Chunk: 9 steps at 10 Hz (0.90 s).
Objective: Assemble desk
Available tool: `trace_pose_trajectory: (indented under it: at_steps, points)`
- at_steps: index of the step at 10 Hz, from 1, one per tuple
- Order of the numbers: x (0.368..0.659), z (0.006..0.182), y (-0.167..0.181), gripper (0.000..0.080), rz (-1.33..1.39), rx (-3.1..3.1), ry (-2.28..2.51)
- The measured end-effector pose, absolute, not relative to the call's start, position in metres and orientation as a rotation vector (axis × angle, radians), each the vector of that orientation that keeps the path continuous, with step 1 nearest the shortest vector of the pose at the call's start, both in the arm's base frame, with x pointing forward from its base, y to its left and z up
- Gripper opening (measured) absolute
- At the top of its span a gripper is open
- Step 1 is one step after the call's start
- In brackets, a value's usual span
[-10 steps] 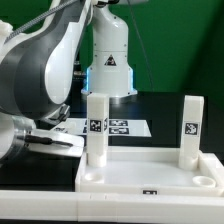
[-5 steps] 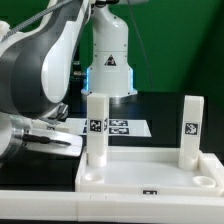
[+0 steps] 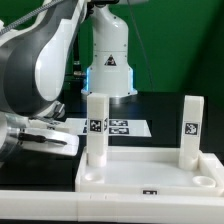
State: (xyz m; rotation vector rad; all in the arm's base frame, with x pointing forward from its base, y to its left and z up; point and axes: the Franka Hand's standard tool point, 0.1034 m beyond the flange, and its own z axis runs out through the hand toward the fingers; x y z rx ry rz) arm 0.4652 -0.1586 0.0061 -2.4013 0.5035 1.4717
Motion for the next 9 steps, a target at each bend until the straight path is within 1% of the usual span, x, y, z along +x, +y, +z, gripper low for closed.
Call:
trace_pose_trajectory:
  at_steps: [1, 2, 3, 4, 5, 6, 7, 8, 9]
  points:
    - [0.464, 0.01, -0.161, 0.0124, 1.446, -2.399, 0.444]
    - [0.461, 0.018, -0.162, 0.0324, 1.421, -2.409, 0.388]
    - [0.458, 0.029, -0.162, 0.0324, 1.399, -2.397, 0.35]
    - [0.454, 0.038, -0.162, 0.0543, 1.381, -2.386, 0.335]
    - [0.452, 0.05, -0.164, 0.0543, 1.353, -2.378, 0.304]
    - [0.453, 0.065, -0.167, 0.0628, 1.319, -2.383, 0.29]
    - [0.447, 0.076, -0.168, 0.0645, 1.315, -2.381, 0.332]
    - [0.444, 0.079, -0.168, 0.0645, 1.329, -2.377, 0.373]
    - [0.443, 0.075, -0.168, 0.0649, 1.332, -2.376, 0.37]
